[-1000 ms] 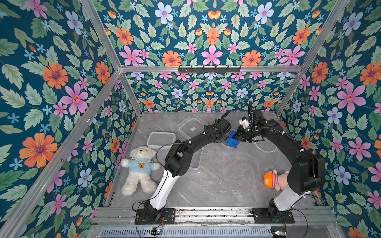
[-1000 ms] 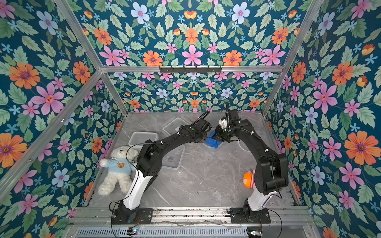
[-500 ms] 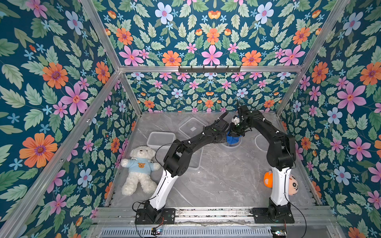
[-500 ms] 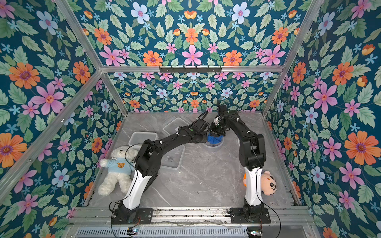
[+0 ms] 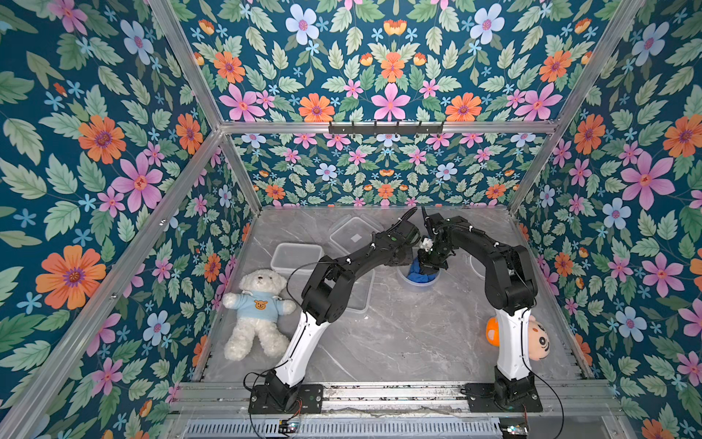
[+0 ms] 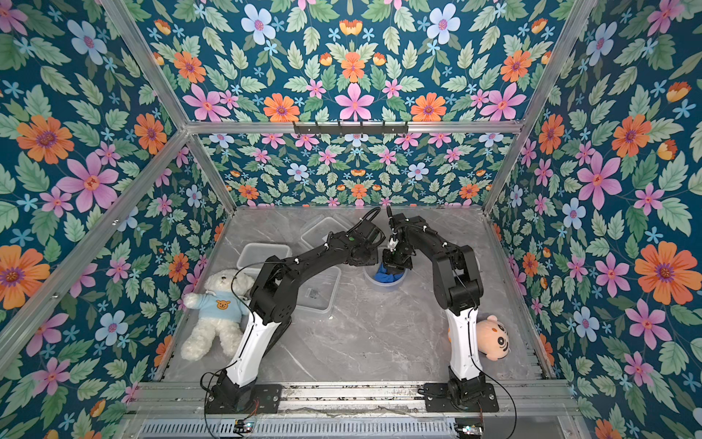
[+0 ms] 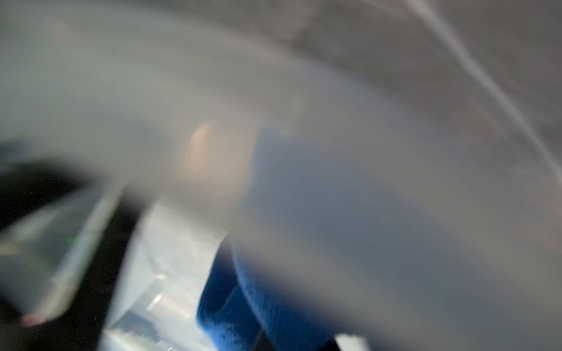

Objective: Wipe the insides of the lunch boxes
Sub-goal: Pick up the lunch box from the center of the board.

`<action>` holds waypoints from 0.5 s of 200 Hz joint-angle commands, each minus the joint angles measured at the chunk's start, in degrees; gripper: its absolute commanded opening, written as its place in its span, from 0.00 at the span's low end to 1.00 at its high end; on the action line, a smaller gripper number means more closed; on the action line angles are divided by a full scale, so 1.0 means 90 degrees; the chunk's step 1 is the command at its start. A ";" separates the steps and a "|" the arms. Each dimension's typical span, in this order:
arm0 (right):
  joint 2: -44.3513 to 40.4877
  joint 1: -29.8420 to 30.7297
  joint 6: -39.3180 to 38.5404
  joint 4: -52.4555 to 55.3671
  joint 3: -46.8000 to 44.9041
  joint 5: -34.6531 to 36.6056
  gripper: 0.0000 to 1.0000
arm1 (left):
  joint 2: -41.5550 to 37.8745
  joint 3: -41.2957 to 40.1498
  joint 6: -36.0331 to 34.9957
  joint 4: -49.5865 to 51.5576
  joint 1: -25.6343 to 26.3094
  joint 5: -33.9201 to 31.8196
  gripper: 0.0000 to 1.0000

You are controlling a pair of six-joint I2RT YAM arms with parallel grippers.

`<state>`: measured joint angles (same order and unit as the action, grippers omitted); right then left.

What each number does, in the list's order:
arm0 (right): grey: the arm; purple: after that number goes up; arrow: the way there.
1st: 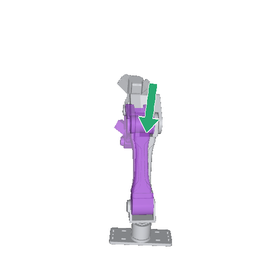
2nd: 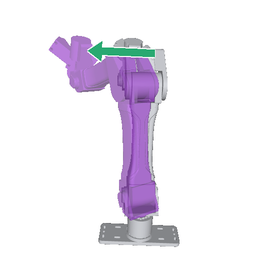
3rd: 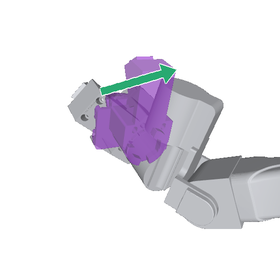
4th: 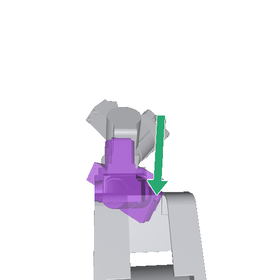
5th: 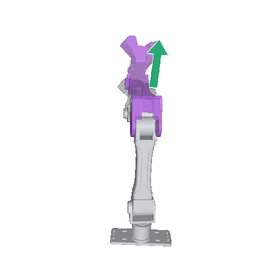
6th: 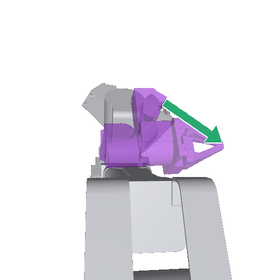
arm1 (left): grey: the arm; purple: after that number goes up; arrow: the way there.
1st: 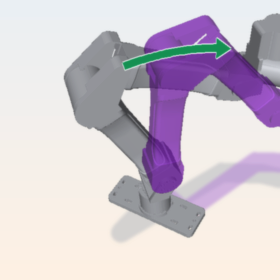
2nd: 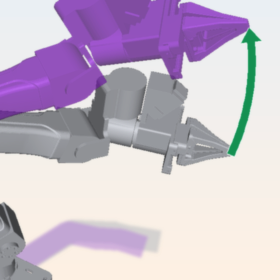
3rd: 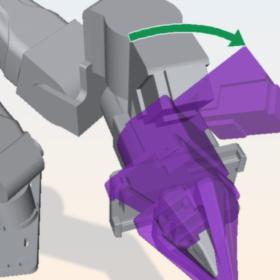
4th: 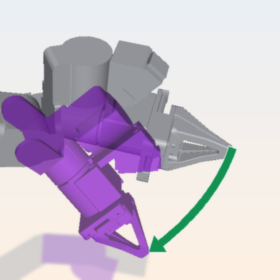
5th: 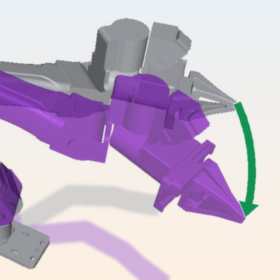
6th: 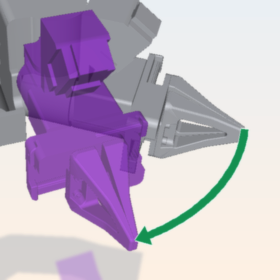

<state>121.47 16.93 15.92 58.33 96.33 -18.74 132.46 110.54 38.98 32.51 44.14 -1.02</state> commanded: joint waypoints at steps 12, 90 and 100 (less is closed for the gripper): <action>-0.0796 -0.0094 -0.0066 -0.0089 -0.0476 0.0471 0.46 | -0.0153 -0.0104 0.0077 -0.0475 0.0008 -0.0058 0.28; -0.1077 -0.0017 0.0211 -0.0328 -0.0335 0.0950 0.53 | -0.0228 -0.0193 0.0086 -0.0574 0.0008 0.0002 0.29; -0.1039 0.0053 0.0254 -0.0545 -0.0435 0.0834 0.52 | -0.0229 -0.0193 0.0087 -0.0574 0.0009 0.0016 0.29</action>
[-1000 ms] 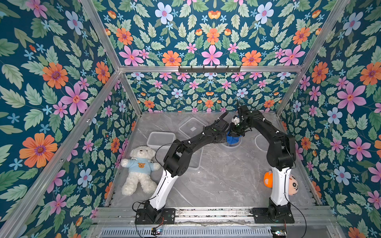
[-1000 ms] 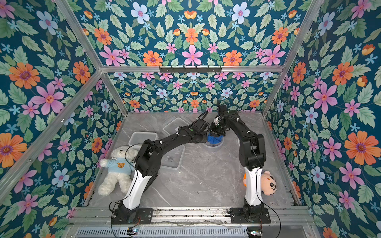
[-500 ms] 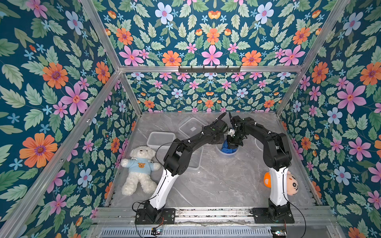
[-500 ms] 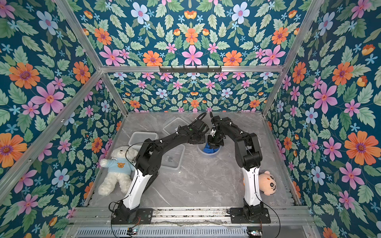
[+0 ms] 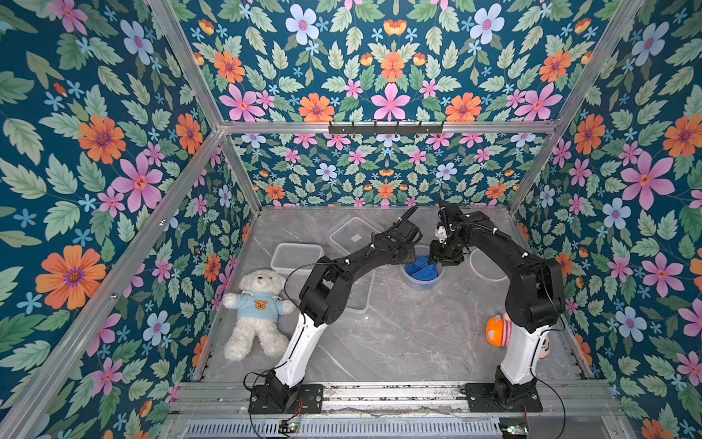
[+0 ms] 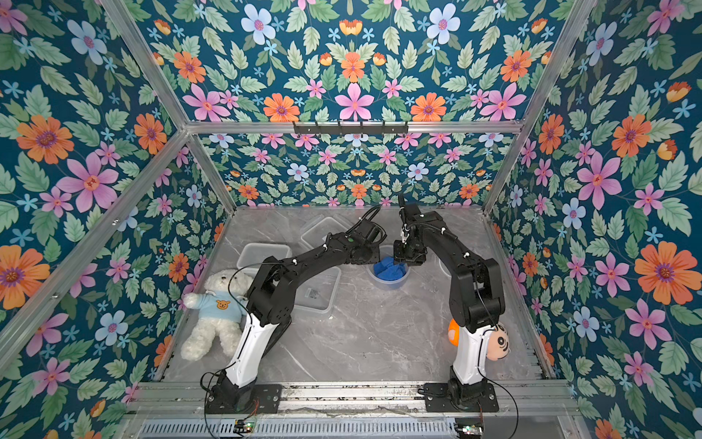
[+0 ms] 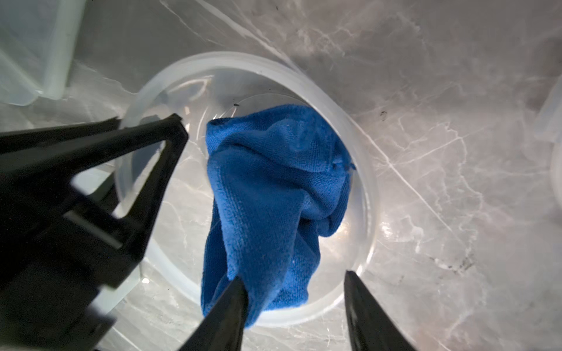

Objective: Wipe the insides of the lunch boxes
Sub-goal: Pick up the lunch box from the center of the board.

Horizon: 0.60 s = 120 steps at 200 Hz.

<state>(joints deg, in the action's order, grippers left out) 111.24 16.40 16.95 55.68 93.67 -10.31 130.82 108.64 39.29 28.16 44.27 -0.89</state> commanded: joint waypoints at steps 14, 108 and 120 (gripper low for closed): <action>0.0235 0.0196 0.0201 -0.0414 -0.0152 -0.0234 0.52 | -0.0034 0.0019 0.0057 -0.0097 -0.0011 0.0019 0.29; 0.1161 0.0267 0.0946 -0.1345 -0.0264 0.0018 0.00 | 0.0072 0.0072 0.0119 -0.0115 -0.0005 0.0213 0.24; 0.1109 0.0267 0.1132 -0.1603 -0.0242 0.0244 0.00 | 0.0070 0.0061 0.0133 -0.0119 0.0007 0.0251 0.24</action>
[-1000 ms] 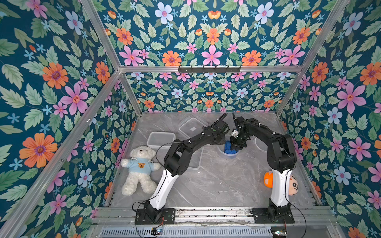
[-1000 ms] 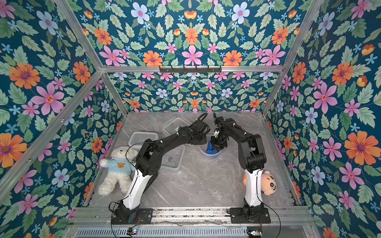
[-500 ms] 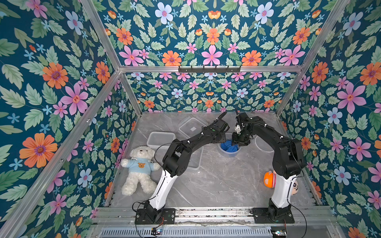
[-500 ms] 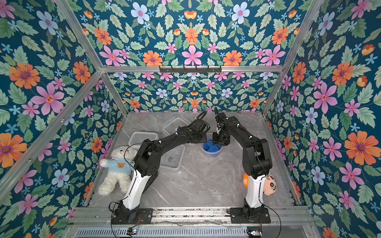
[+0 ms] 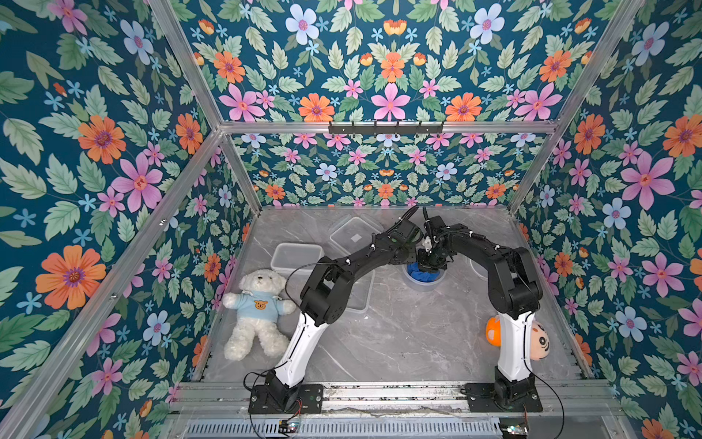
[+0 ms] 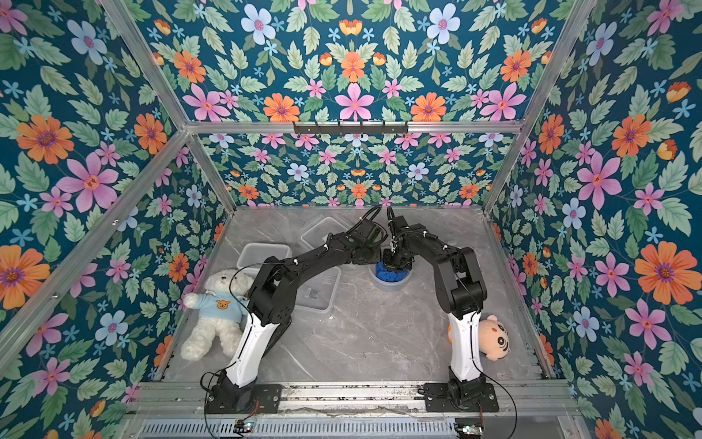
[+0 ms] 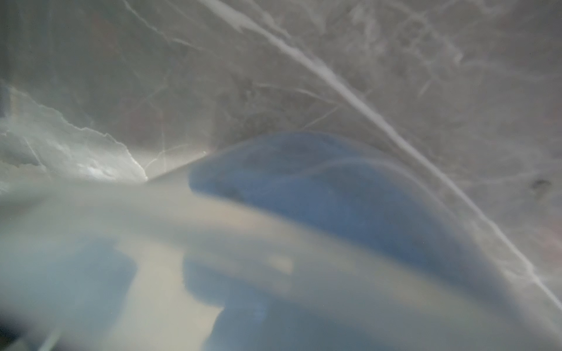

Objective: Wipe the insides of the lunch boxes
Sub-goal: Pick up the lunch box from the center of the board.

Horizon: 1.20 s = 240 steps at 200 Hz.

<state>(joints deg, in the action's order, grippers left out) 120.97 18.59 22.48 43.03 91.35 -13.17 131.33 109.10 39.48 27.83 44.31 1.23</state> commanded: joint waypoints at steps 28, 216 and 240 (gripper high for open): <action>0.0065 0.0061 0.0666 -0.1344 -0.0072 -0.0404 0.00 | 0.0037 0.0016 0.0140 -0.0118 0.0009 0.0085 0.24; 0.0311 -0.0005 -0.0142 0.2102 0.1514 0.2852 0.00 | -0.0328 -0.0388 0.0073 -0.0155 0.0047 -0.0140 0.19; 0.0623 -0.0010 -0.0030 0.1123 0.1878 0.1815 0.00 | -0.0301 -0.0511 0.0133 -0.0314 0.0085 0.0044 0.19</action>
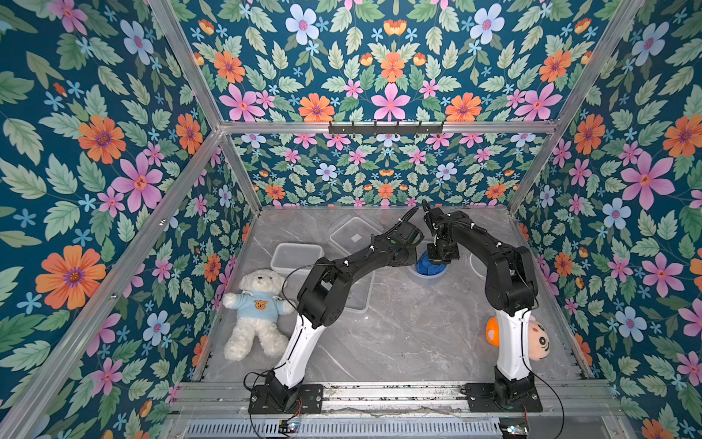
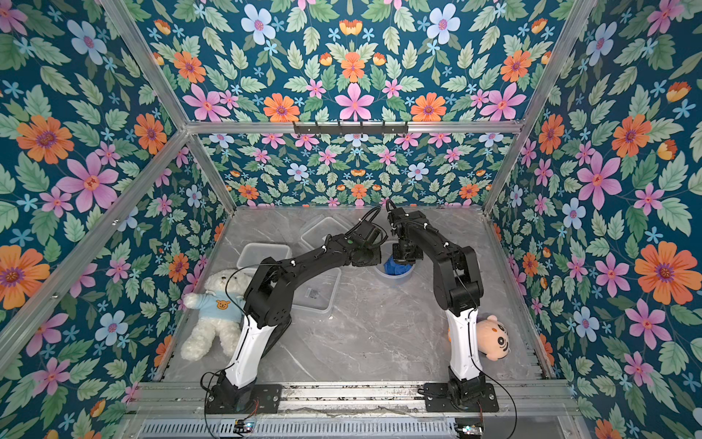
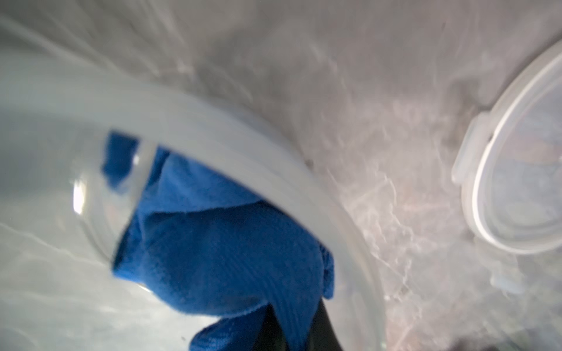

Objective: Wipe the insides of the lunch boxes
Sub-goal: Pick up the lunch box from the center of the board.

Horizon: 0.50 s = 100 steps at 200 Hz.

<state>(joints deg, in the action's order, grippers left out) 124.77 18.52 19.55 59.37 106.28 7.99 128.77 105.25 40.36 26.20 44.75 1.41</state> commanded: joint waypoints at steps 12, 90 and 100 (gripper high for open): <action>0.0240 -0.0001 0.0454 -0.1342 0.0141 -0.1231 0.00 | 0.0034 -0.0080 0.0047 -0.0180 0.0061 0.0104 0.18; 0.0194 -0.0036 0.1821 -0.3880 -0.1584 -0.5008 0.00 | 0.0220 0.0219 0.0066 -0.0200 0.0051 0.0149 0.18; 0.0007 -0.0056 0.1879 -0.3845 -0.1969 -0.5250 0.00 | 0.0257 0.0256 0.0079 -0.0206 0.0041 0.0139 0.18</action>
<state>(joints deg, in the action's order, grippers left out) 126.65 17.50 31.99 27.88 95.11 -25.23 130.15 106.89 41.71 25.17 44.88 -0.64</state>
